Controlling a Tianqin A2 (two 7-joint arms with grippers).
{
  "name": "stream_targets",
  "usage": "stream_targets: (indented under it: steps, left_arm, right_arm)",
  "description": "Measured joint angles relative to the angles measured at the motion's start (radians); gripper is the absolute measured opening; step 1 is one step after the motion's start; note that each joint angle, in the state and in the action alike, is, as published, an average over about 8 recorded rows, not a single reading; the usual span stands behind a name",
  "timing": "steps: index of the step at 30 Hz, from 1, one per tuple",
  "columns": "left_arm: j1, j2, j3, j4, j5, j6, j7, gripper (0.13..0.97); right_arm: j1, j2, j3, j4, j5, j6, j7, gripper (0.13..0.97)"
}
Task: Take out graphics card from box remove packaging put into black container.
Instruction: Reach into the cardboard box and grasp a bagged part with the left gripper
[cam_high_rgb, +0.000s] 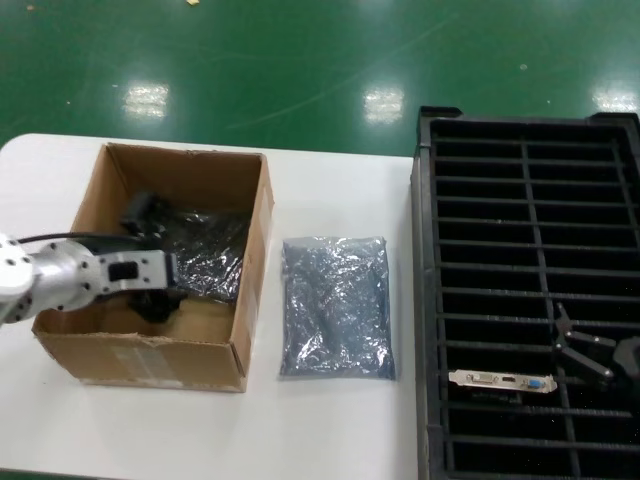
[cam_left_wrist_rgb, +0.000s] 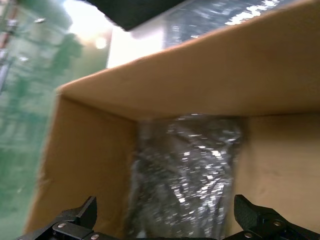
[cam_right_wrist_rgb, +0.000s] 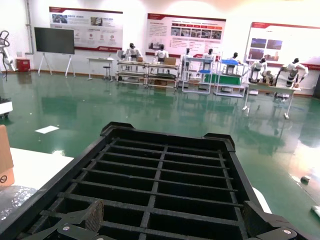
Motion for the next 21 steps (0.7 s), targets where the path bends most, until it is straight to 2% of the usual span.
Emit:
stream_targets:
  steps: [3, 11, 16, 21]
  left_arm:
    - [-0.039, 0.029, 0.032, 0.073, 0.025, 0.002, 0.038, 0.966]
    - [-0.084, 0.07, 0.097, 0.17, 0.085, 0.011, 0.044, 0.966]
    - [-0.109, 0.096, 0.095, 0.253, 0.076, -0.019, 0.106, 0.964]
    - [-0.125, 0.12, 0.063, 0.327, 0.036, -0.062, 0.206, 0.957]
  right_arm:
    - [0.0, 0.0, 0.0, 0.0, 0.0, 0.0, 0.0, 0.966]
    - [0.0, 0.0, 0.0, 0.0, 0.0, 0.0, 0.0, 0.966]
    - [0.0, 0.0, 0.0, 0.0, 0.0, 0.0, 0.0, 0.966]
    - [0.0, 0.0, 0.0, 0.0, 0.0, 0.0, 0.0, 0.966]
